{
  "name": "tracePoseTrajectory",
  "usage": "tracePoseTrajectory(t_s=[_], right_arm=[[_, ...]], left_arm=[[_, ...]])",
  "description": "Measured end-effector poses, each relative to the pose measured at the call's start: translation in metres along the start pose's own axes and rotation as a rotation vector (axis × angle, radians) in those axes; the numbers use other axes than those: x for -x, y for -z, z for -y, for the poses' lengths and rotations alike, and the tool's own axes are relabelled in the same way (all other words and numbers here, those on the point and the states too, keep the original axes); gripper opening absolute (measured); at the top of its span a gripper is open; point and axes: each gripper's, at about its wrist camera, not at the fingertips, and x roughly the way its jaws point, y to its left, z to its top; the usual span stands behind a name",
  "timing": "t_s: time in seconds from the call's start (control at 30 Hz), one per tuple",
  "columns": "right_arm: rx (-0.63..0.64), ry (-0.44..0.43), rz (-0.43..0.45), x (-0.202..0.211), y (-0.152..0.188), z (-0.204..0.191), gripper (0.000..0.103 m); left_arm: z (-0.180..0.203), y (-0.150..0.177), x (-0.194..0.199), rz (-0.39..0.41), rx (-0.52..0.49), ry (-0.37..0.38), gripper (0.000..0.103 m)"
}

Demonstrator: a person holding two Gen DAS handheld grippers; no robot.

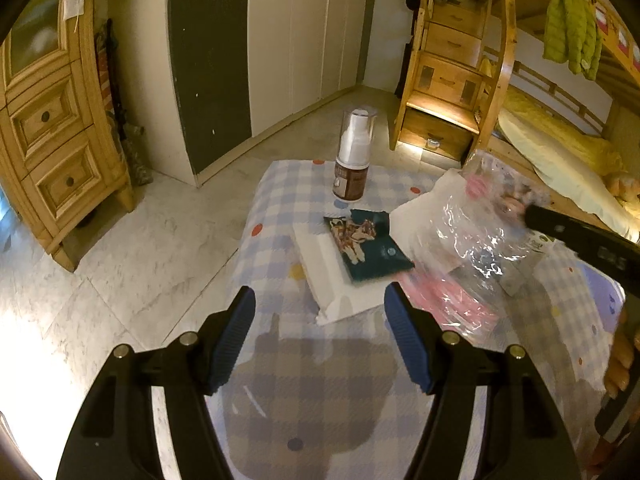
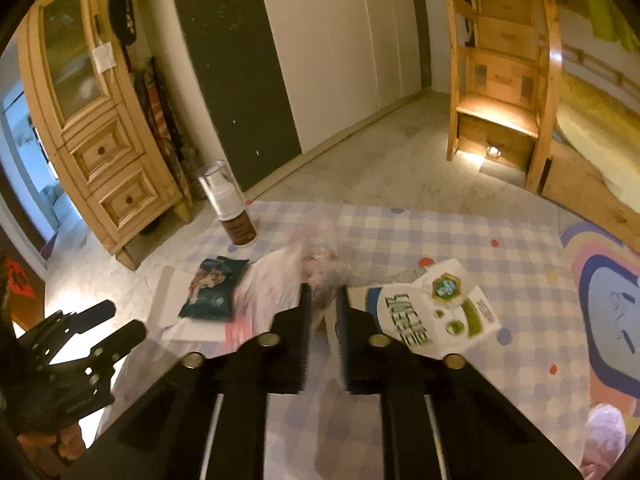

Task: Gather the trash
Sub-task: 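Grasp the clear plastic bag with the right gripper and lift it, then grasp the dark green snack packet with the left gripper and lift it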

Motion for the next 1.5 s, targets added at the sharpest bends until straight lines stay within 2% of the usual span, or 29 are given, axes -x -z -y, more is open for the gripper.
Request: tracePoseTrajectory(t_s=[0.17,0.3,0.47,0.57,0.67,0.7,0.93,1.0,1.17,1.23,1.4,1.5], right_arm=[[0.011,0.032,0.057,0.036,0.01,0.001,0.005],[0.021,0.091,0.106,0.063,0.014,0.003,0.005],[-0.02,0.102,0.146,0.081,0.012,0.015,0.005],[-0.036,0.095,0.151,0.082,0.013,0.023,0.005],[-0.046,0.095,0.151,0.082,0.012,0.029,0.005],[-0.049,0.094,0.151,0.082,0.012,0.032,0.005],[-0.072,0.082,0.145,0.079,0.014,0.042,0.005],[-0.076,0.081,0.143,0.078,0.015,0.044,0.005],[-0.088,0.08,0.145,0.083,0.021,0.047,0.005],[-0.091,0.082,0.152,0.091,0.023,0.047,0.005],[-0.1,0.102,0.176,0.117,0.031,0.051,0.005],[-0.106,0.129,0.181,0.133,0.042,0.054,0.005]], left_arm=[[0.007,0.005,0.008,0.0,-0.007,0.015,0.065],[0.015,0.003,0.007,0.004,-0.009,0.035,0.064],[0.031,-0.007,-0.011,-0.017,-0.033,0.05,0.044],[0.037,-0.016,-0.028,-0.038,-0.029,0.024,0.044],[0.041,-0.025,-0.045,-0.056,-0.023,0.001,0.054],[0.042,-0.028,-0.051,-0.06,-0.026,-0.008,0.054],[0.05,-0.034,-0.083,-0.126,-0.047,-0.044,0.053],[0.052,-0.032,-0.085,-0.131,-0.061,-0.048,0.047],[0.05,-0.03,-0.078,-0.114,-0.052,-0.032,0.037],[0.05,-0.031,-0.068,-0.094,-0.045,-0.016,0.037],[0.059,-0.027,-0.01,-0.01,-0.036,0.1,0.037],[0.075,-0.014,0.032,0.032,-0.06,0.164,0.037]])
